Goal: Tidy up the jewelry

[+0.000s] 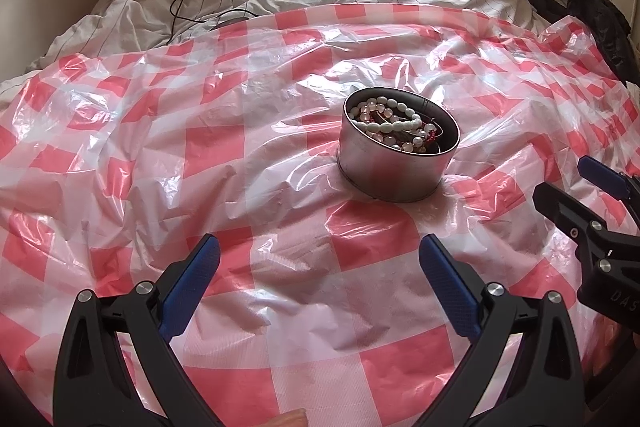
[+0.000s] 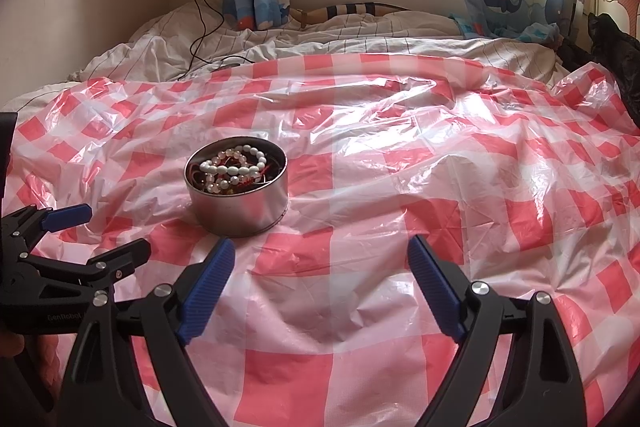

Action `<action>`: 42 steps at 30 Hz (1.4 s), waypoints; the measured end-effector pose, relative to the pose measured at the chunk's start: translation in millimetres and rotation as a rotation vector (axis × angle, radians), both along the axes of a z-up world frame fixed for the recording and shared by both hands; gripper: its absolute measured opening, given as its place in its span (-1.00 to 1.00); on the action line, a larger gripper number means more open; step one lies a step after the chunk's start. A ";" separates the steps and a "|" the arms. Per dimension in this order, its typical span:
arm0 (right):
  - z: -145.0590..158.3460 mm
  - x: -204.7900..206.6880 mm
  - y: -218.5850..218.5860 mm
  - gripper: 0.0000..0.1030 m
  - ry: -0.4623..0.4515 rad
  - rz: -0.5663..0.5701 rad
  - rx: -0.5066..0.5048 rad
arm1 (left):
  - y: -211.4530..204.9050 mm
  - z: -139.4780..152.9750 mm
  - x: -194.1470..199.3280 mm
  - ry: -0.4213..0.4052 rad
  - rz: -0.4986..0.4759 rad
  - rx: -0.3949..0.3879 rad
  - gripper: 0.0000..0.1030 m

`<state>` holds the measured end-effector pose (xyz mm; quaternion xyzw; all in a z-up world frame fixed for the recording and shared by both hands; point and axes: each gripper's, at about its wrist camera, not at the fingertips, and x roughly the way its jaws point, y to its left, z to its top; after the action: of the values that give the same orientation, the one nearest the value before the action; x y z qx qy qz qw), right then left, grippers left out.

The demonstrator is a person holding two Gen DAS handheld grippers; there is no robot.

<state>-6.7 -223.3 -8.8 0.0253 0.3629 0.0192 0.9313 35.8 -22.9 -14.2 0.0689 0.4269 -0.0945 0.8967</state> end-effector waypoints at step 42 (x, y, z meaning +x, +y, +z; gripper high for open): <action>0.0 0.4 -0.2 0.64 0.005 -0.004 -0.007 | 1.2 -1.4 3.4 0.036 0.010 0.003 0.86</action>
<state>-6.3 -223.6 -8.8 0.0228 0.3654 0.0162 0.9304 39.2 -21.8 -15.6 0.0662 0.4434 -0.0906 0.8893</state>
